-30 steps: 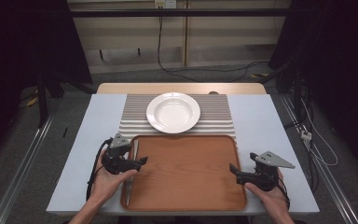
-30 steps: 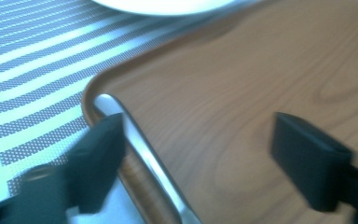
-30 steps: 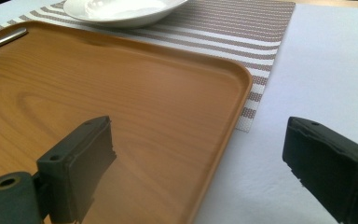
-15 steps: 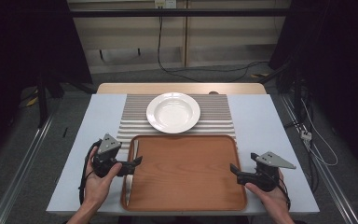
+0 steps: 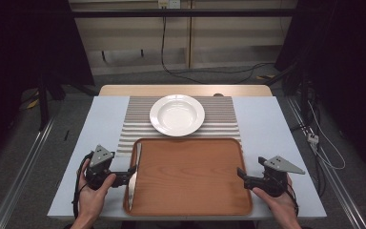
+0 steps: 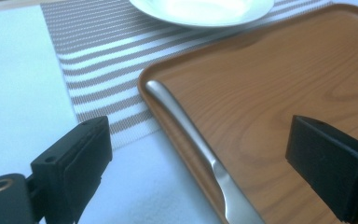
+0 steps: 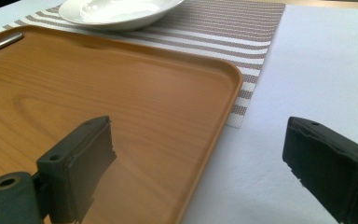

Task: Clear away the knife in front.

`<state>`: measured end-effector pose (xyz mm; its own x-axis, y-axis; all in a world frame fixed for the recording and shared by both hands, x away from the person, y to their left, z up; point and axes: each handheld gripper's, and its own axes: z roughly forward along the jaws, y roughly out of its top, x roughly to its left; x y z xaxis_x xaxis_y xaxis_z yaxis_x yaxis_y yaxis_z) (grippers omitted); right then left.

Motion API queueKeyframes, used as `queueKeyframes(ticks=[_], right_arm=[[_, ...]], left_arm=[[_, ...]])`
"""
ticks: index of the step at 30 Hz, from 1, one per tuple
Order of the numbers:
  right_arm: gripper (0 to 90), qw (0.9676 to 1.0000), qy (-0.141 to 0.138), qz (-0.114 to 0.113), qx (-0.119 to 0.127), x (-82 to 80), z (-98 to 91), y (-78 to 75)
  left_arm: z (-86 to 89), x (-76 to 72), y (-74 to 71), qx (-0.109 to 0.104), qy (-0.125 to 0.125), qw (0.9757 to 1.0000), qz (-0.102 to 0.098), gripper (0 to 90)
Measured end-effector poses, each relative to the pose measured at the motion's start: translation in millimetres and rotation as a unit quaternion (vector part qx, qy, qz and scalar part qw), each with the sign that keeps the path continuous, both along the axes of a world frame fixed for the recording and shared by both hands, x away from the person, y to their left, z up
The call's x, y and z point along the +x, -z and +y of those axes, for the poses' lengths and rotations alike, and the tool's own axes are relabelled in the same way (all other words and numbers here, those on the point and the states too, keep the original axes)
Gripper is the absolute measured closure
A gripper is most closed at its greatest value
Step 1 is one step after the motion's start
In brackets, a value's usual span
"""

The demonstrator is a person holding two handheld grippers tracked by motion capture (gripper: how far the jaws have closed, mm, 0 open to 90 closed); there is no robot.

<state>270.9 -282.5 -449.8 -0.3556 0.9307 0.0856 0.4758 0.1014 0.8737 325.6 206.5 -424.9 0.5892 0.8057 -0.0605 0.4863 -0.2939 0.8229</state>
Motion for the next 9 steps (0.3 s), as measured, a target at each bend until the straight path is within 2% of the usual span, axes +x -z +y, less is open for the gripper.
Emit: queueKeyframes(ticks=[2,9], right_arm=[[8.3,1.0000,0.001,-0.001,-0.001,-0.4,0.0,-0.4],[8.2,1.0000,0.002,0.000,-0.002,0.6,0.0,0.1]], left_arm=[[1.8,-1.7,1.5,0.006,0.012,0.9999,0.001,6.7],[0.7,-4.6,4.0,0.002,-0.002,1.0000,0.004,6.7]])
